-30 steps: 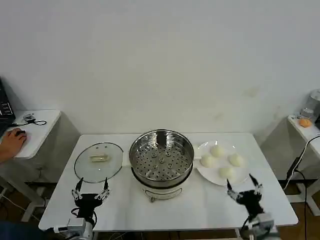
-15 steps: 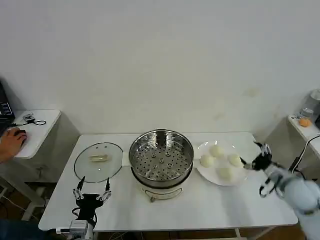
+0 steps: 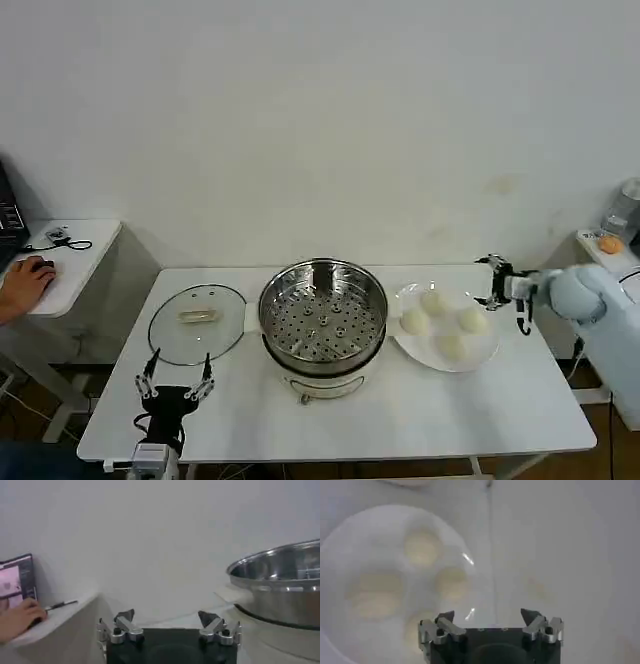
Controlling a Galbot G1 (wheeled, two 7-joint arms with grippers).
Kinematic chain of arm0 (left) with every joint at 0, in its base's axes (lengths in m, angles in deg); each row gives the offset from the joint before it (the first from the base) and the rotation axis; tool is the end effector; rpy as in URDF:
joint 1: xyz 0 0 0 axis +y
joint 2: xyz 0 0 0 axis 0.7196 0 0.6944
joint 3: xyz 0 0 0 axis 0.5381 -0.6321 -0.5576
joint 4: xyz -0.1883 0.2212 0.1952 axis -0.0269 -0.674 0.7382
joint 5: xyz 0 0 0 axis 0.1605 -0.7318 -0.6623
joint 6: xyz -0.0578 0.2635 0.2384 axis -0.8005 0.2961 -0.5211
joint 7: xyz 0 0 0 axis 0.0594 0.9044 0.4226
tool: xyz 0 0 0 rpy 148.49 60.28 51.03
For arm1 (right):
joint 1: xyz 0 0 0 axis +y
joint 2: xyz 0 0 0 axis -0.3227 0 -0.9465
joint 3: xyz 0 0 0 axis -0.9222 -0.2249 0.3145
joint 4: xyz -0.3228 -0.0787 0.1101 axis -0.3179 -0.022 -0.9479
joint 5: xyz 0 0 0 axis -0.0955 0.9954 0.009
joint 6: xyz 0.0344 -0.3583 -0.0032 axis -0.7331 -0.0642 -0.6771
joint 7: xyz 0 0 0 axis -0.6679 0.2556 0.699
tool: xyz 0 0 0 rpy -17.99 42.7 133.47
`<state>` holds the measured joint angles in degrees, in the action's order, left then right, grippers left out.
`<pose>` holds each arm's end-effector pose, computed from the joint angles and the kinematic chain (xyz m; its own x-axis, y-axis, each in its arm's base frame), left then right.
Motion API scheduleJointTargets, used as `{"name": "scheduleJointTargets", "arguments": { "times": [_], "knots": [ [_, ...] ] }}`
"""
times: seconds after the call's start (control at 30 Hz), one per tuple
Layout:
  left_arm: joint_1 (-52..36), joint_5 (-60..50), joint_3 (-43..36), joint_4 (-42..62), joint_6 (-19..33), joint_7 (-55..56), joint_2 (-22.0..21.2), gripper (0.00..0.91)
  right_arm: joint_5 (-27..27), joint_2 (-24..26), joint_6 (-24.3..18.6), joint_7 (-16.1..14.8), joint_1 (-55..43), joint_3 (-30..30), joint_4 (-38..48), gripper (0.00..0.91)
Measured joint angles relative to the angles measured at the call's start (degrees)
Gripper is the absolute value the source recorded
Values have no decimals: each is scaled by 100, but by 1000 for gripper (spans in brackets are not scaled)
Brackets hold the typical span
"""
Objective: Take steamed baozi put them in steamer then cover it.
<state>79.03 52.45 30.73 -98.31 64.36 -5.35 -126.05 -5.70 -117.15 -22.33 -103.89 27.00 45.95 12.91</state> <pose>0.1623 0.0471 -0.3022 -0.9892 -0.1245 0.0773 -0.0958 0.9487 0.3013 0.5134 -0.2166 -0.1732 -0.5787 -0.1985 0.7910 -0.7916 -0.0966 -0.6033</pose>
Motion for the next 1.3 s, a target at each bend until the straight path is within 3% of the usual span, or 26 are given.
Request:
{"name": "scheduleJointTargets", "arguments": {
  "times": [0.33,0.9,1.07,1.2,1.3],
  "knots": [
    [51,-34,140,9,54,-29,-33,907,316,-829,-350,-475,-891,-889,1448,907],
    [91,-37,298,74,155,-79,-48,907,939,-2189,-667,-350,-1351,-951,3355,907],
    [95,-39,302,74,175,-81,-71,907,1130,-2434,-682,-283,-1400,-867,3710,766],
    [85,-43,297,92,188,-80,-82,907,1277,-2543,-678,-272,-1421,-802,3895,746],
    [77,-43,294,97,188,-80,-81,907,1371,-2605,-678,-265,-1444,-773,4018,675]
  ]
}}
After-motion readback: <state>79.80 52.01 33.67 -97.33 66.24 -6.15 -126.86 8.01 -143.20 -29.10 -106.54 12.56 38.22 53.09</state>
